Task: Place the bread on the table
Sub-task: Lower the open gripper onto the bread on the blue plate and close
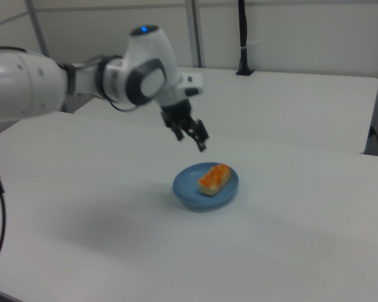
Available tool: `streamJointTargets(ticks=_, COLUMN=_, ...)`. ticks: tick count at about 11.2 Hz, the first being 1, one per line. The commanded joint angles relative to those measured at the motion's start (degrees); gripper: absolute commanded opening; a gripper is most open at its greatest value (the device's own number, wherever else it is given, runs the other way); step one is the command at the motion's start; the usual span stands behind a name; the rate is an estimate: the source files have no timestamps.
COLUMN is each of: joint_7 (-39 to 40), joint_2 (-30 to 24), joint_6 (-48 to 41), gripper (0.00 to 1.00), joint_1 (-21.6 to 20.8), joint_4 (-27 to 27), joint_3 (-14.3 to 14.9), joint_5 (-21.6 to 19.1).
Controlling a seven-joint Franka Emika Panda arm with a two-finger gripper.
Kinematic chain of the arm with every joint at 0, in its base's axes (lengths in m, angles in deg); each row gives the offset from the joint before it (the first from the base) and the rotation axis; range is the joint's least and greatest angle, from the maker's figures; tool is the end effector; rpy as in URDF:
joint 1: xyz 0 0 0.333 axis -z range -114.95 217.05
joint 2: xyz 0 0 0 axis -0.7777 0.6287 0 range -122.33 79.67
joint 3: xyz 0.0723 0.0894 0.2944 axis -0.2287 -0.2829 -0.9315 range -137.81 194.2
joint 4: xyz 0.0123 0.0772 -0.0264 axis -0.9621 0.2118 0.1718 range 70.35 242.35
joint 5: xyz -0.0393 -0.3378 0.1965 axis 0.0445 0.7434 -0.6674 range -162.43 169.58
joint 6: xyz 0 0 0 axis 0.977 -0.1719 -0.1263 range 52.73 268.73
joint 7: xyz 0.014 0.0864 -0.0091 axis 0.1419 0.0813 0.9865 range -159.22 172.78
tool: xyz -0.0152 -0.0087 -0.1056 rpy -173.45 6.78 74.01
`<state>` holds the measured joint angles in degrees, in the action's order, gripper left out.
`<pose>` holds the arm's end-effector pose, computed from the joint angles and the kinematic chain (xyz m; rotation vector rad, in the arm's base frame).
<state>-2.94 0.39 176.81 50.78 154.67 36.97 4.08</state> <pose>0.6864 -0.0882 0.4602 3.0269 -0.4525 0.3574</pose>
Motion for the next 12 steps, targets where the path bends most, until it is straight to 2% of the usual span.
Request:
streamJointTargets(ticks=1, joint_7=-1.09, joint_2=7.88, joint_6=9.51, gripper=1.0, joint_1=-0.17, joint_4=-2.54, joint_3=3.78, joint_5=-0.85)
streamJointTargets(ticks=5, joint_7=-1.17, joint_2=13.87, joint_6=14.89, gripper=1.0, joint_1=-0.26, joint_4=-2.02, joint_3=4.93, joint_5=0.63)
streamJointTargets(ticks=7, joint_7=-1.44, joint_2=14.32, joint_6=18.67, gripper=0.97, joint_1=-0.61, joint_4=-0.88, joint_3=4.76, joint_5=0.03)
streamJointTargets(ticks=8, joint_7=-1.44, joint_2=14.23, joint_6=19.12, gripper=0.81, joint_1=-0.61, joint_4=-0.79, joint_3=4.76, joint_5=0.03)
streamJointTargets(ticks=9, joint_7=-1.35, joint_2=14.23, joint_6=19.12, gripper=0.6, joint_1=-0.69, joint_4=-0.78, joint_3=4.76, joint_5=0.11)
streamJointTargets(ticks=11, joint_7=-1.53, joint_2=13.45, joint_6=18.95, gripper=0.23, joint_1=-1.22, joint_4=-0.78, joint_3=4.67, joint_5=-0.15)
streamJointTargets(ticks=12, joint_7=-2.05, joint_2=12.22, joint_6=18.69, gripper=0.11, joint_1=-1.48, joint_4=-0.78, joint_3=4.41, joint_5=-0.58)
